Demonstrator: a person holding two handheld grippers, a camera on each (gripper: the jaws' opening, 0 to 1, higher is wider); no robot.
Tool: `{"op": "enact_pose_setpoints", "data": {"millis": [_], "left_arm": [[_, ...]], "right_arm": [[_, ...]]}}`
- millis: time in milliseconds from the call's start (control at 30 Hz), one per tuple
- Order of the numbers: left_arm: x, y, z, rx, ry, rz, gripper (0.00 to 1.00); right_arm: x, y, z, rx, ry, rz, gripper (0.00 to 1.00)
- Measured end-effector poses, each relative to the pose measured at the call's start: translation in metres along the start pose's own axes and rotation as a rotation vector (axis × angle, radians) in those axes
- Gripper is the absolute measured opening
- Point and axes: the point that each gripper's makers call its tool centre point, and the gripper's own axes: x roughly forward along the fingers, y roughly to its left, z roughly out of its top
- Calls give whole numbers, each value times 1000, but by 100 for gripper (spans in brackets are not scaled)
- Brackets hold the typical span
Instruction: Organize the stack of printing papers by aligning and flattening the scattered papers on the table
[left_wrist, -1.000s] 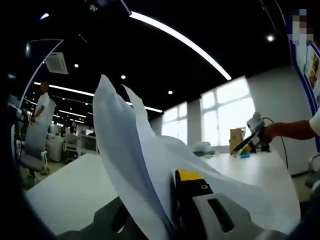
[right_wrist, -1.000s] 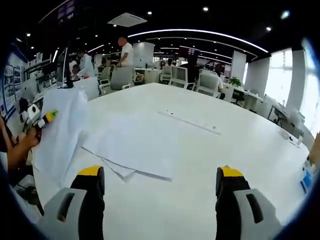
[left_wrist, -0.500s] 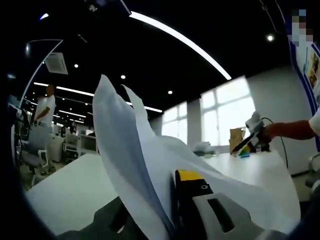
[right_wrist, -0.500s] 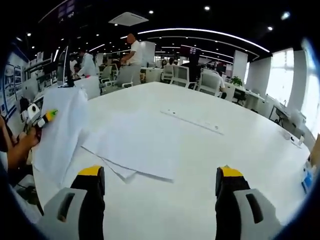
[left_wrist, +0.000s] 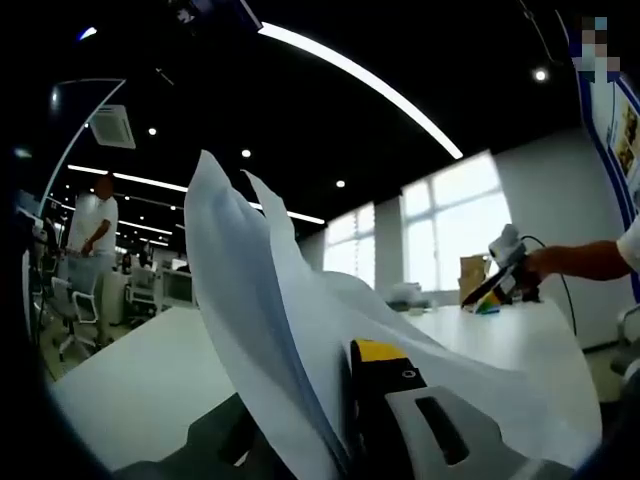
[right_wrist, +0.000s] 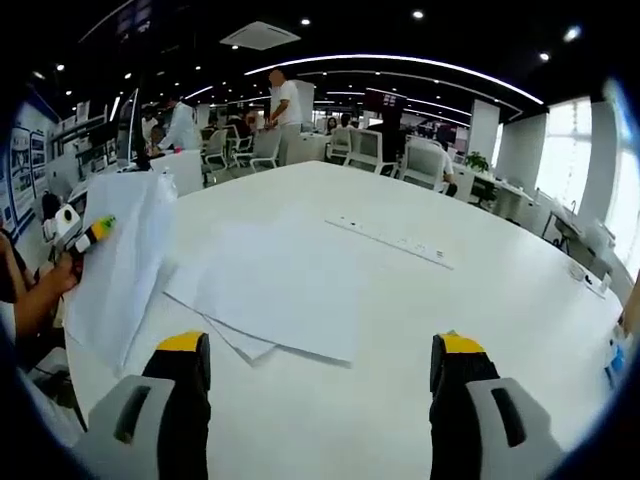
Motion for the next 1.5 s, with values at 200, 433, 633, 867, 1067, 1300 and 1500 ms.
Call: {"op": "enact_pose_setpoints", "data": {"millis": [200,433,633,867,1067,1300,1500], "left_arm": [[0,0,0,1,1,0,10],[0,1,-1,3,3,1,10],[1,1,-2,9,7,2,10],[1,0,-3,17,13,2,10],[1,-1,-1,17,9,-2,10],[3,-3,-3,19,19,-16,10],[4,-3,-4,22,26,-22,10]], "right_arm": [[3,2,-1,1,1,6,86],[9,8,-1,4,-3,23,86],[11,8,0,-1,-3,26,86],[13,11,1,6,-4,36,86],[10,14,2,18,-30,29,85],[15,10,3,-12,-17,-5,85],[17,7,3,-15,-11,-7,85]]}}
